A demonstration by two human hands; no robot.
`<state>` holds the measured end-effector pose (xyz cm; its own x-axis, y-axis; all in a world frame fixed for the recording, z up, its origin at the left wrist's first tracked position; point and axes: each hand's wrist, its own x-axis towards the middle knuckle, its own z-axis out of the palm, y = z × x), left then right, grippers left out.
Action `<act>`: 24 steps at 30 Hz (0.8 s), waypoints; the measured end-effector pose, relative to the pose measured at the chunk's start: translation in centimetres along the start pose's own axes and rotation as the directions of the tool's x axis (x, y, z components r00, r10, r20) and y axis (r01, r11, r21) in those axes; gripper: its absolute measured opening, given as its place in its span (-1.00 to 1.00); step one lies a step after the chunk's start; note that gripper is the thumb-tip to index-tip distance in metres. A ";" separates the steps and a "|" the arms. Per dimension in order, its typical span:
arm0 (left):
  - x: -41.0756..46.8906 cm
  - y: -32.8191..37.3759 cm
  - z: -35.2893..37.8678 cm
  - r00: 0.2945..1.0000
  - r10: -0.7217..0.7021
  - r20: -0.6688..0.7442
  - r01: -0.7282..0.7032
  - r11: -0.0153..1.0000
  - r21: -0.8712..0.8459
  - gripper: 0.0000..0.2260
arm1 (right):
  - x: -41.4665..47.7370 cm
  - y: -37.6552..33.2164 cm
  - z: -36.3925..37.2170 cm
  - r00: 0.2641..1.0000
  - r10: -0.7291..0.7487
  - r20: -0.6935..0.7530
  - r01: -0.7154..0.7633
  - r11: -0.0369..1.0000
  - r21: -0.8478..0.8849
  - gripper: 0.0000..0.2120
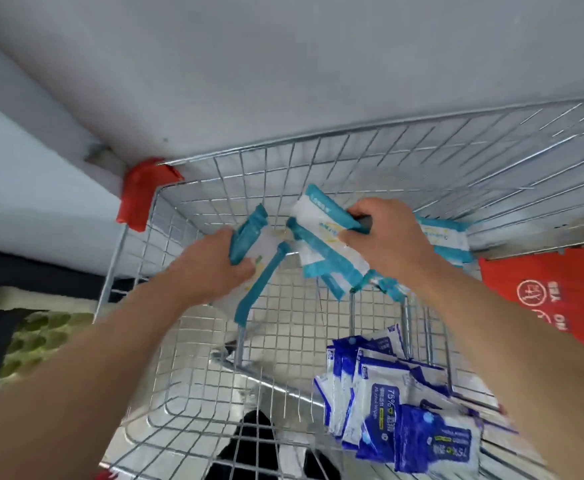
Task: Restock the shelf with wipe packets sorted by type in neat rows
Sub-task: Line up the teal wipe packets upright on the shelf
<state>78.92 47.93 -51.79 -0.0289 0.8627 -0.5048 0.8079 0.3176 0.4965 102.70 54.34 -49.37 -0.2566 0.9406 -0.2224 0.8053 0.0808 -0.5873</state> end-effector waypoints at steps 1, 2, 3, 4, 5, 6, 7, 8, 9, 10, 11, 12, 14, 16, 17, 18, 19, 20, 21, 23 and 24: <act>-1.4 0.8 -1.2 0.999 0.001 -0.043 -0.001 1.000 0.010 -0.79 | -0.5 -1.2 -1.2 0.999 -0.025 -0.024 0.026 1.000 0.013 -0.82; -2.9 1.4 -2.4 0.997 -0.005 -0.082 0.005 1.000 0.005 -0.78 | -1.1 -2.4 -2.4 0.998 -0.049 -0.042 0.050 0.999 0.018 -0.82; -4.6 2.1 -3.6 0.992 -0.009 -0.126 0.008 1.000 -0.010 -0.78 | -1.8 -3.7 -3.6 0.995 -0.076 -0.058 0.077 0.997 0.018 -0.82; -6.5 2.7 -4.7 0.985 -0.016 -0.172 0.010 0.999 -0.033 -0.78 | -2.6 -5.1 -4.8 0.991 -0.110 -0.072 0.112 0.994 0.018 -0.82; -8.5 3.3 -5.9 0.976 -0.020 -0.217 0.010 0.999 -0.048 -0.78 | -3.4 -6.6 -6.1 0.985 -0.148 -0.085 0.150 0.988 0.020 -0.83; -10.5 4.0 -7.2 0.968 -0.022 -0.250 0.007 0.998 -0.062 -0.80 | -4.3 -8.1 -7.3 0.977 -0.188 -0.101 0.190 0.982 0.018 -0.83; -12.6 4.7 -8.5 0.961 -0.020 -0.276 -0.001 0.997 -0.076 -0.81 | -5.3 -9.7 -8.6 0.965 -0.233 -0.123 0.236 0.972 0.013 -0.84; -15.0 5.3 -9.8 0.955 -0.022 -0.295 -0.004 0.996 -0.089 -0.83 | -6.5 -11.4 -10.0 0.951 -0.279 -0.136 0.282 0.959 0.008 -0.84; -17.4 5.9 -11.2 0.949 -0.030 -0.314 0.001 0.996 -0.090 -0.84 | -7.7 -13.3 -11.4 0.938 -0.317 -0.143 0.322 0.947 0.012 -0.85; -19.8 6.3 -12.5 0.940 -0.036 -0.341 0.008 0.996 -0.084 -0.85 | -9.0 -15.1 -12.7 0.924 -0.356 -0.141 0.362 0.932 0.021 -0.85; -22.3 6.7 -13.9 0.927 -0.042 -0.373 0.012 0.997 -0.082 -0.85 | -10.3 -17.2 -14.0 0.908 -0.398 -0.134 0.404 0.914 0.026 -0.85; -24.2 7.0 -15.1 0.917 -0.044 -0.398 0.009 0.996 -0.089 -0.85 | -11.2 -19.0 -15.1 0.896 -0.427 -0.126 0.434 0.901 0.032 -0.85; -29.0 7.4 -17.7 0.883 -0.060 -0.466 0.010 0.994 -0.109 -0.85 | -13.6 -23.2 -17.2 0.862 -0.494 -0.114 0.503 0.862 0.059 -0.84; -33.8 7.3 -20.1 0.839 -0.072 -0.540 0.021 0.995 -0.101 -0.88 | -16.0 -27.4 -18.7 0.819 -0.561 -0.119 0.571 0.818 0.076 -0.85; -36.2 7.2 -21.3 0.816 -0.078 -0.573 0.031 0.995 -0.092 -0.90 | -17.2 -29.5 -19.2 0.798 -0.590 -0.124 0.601 0.795 0.086 -0.85; -38.5 7.0 -22.4 0.793 -0.089 -0.603 0.045 0.995 -0.087 -0.92 | -18.3 -31.5 -19.6 0.779 -0.613 -0.130 0.625 0.774 0.100 -0.86; -40.7 6.6 -23.4 0.769 -0.102 -0.632 0.062 0.994 -0.085 -0.93 | -19.5 -33.4 -19.8 0.761 -0.634 -0.137 0.648 0.752 0.119 -0.87; -42.9 6.2 -24.5 0.743 -0.117 -0.659 0.080 0.993 -0.086 -0.92 | -20.5 -35.2 -19.8 0.744 -0.653 -0.141 0.668 0.731 0.138 -0.88; -45.1 5.6 -25.5 0.718 -0.132 -0.683 0.096 0.991 -0.090 -0.91 | -21.6 -37.0 -19.7 0.726 -0.673 -0.140 0.688 0.710 0.153 -0.88; -49.2 4.1 -27.4 0.676 -0.148 -0.722 0.120 0.989 -0.091 -0.91 | -23.7 -40.9 -19.1 0.688 -0.714 -0.131 0.725 0.667 0.175 -0.87; -51.2 3.3 -28.2 0.656 -0.153 -0.739 0.132 0.987 -0.087 -0.91 | -24.7 -42.9 -18.7 0.669 -0.732 -0.129 0.742 0.646 0.179 -0.88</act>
<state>66.46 15.93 -4.35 -0.5776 0.8083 0.1144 0.7424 0.4618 0.4854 84.42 33.83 -4.15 -0.6923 0.6122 0.3820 0.2340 0.6912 -0.6837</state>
